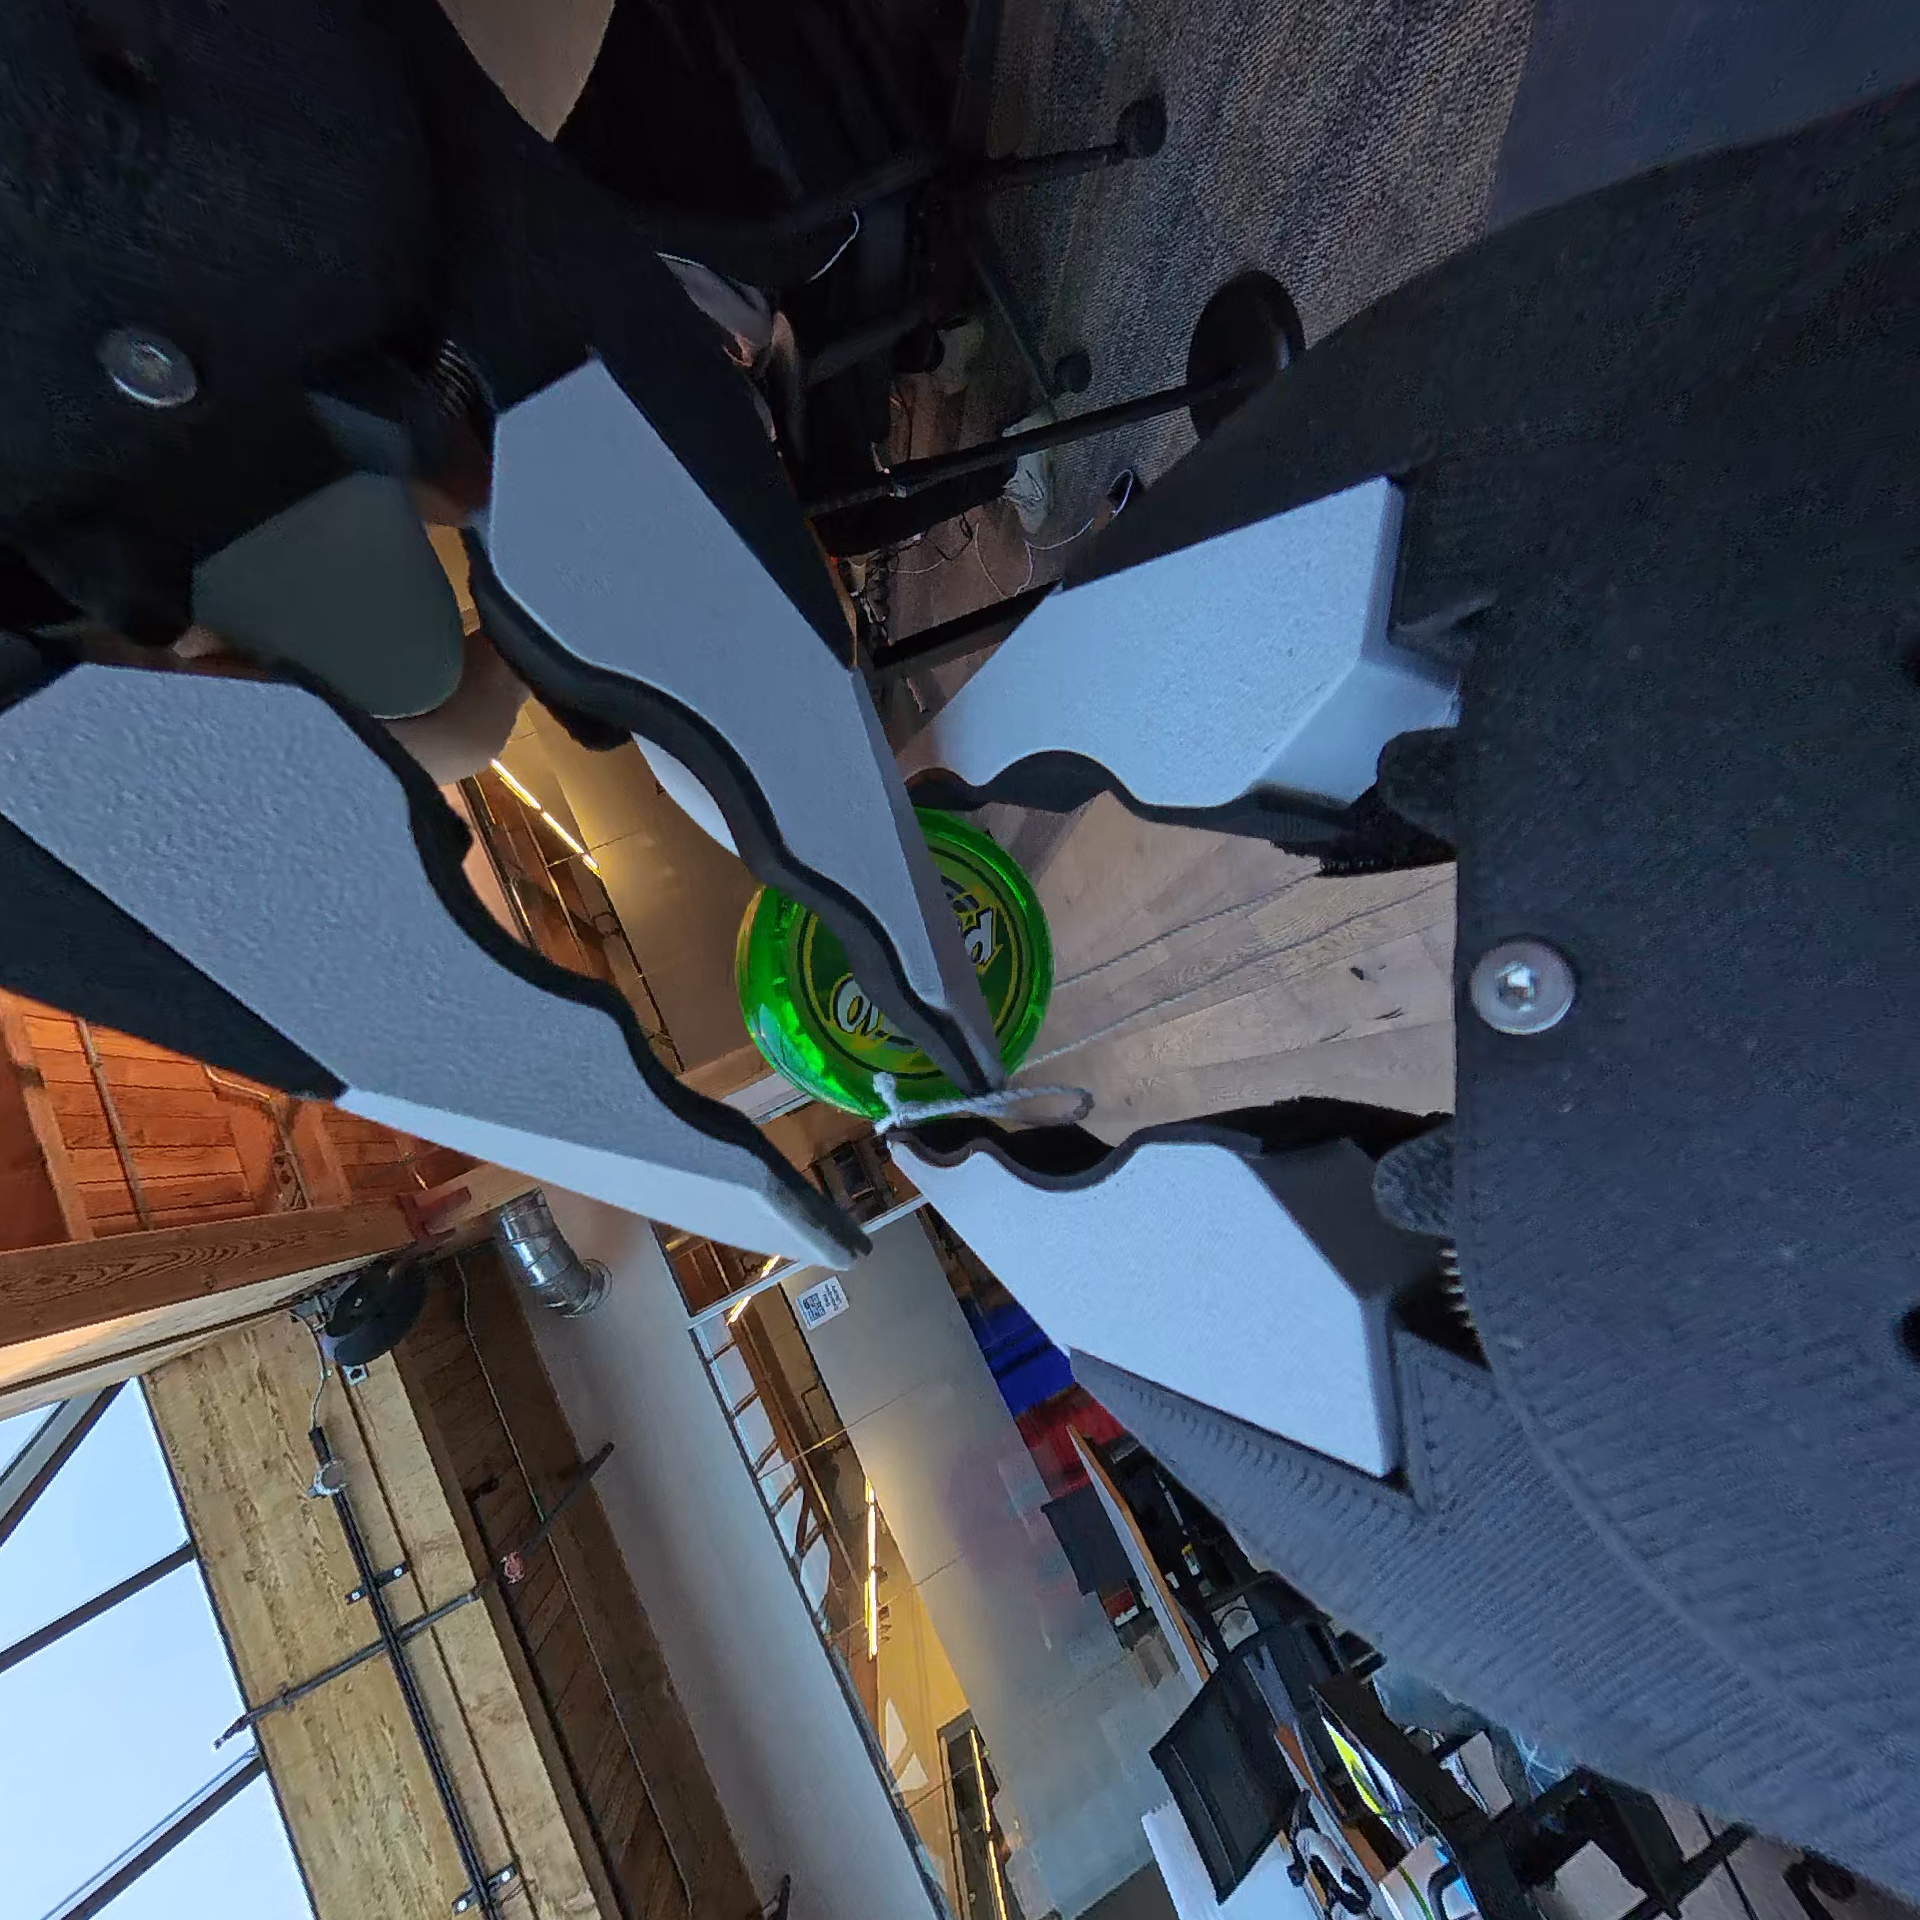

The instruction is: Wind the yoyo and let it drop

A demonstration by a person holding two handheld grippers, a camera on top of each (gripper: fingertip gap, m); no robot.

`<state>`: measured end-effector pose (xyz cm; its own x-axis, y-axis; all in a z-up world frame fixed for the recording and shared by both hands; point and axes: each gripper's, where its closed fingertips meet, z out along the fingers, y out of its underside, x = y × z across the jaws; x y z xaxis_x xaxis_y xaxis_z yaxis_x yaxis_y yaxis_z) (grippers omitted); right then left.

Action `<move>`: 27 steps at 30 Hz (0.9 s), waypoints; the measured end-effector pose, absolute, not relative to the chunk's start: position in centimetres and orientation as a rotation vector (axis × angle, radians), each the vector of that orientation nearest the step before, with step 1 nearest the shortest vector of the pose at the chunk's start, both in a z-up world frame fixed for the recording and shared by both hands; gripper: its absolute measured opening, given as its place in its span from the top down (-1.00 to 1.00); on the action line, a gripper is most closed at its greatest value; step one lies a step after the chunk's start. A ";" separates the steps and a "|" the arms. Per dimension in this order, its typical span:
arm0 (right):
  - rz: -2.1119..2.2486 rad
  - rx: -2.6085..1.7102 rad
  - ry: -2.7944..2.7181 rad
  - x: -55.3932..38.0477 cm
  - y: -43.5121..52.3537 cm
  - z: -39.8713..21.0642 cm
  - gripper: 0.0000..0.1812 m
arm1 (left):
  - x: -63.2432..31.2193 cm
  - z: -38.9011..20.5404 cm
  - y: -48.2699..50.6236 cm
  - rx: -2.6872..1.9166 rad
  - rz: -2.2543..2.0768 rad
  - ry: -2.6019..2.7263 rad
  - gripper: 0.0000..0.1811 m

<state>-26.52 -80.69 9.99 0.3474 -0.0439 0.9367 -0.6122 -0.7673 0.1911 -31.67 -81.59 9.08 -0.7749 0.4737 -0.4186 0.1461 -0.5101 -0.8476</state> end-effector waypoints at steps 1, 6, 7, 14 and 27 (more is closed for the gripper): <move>1.434 2.086 -0.560 -26.5 -80.7 10.0 0.74 | -31.6 9.1 -81.6 -0.941 2.388 -1.428 0.36; 1.439 2.115 -0.538 -26.7 -79.9 9.6 0.83 | -31.9 9.6 -80.8 -0.893 2.387 -1.336 0.36; 1.484 2.104 -0.518 -27.2 -79.5 10.3 0.79 | -32.2 9.7 -80.5 -0.871 2.370 -1.294 0.36; 2.312 2.381 -2.434 -35.0 -80.9 13.8 0.18 | -34.6 8.6 -79.9 -0.963 2.443 -1.219 0.37; 2.066 2.048 -2.332 -34.5 -82.6 6.2 0.68 | -36.7 7.6 -80.7 -1.134 2.607 -1.374 0.37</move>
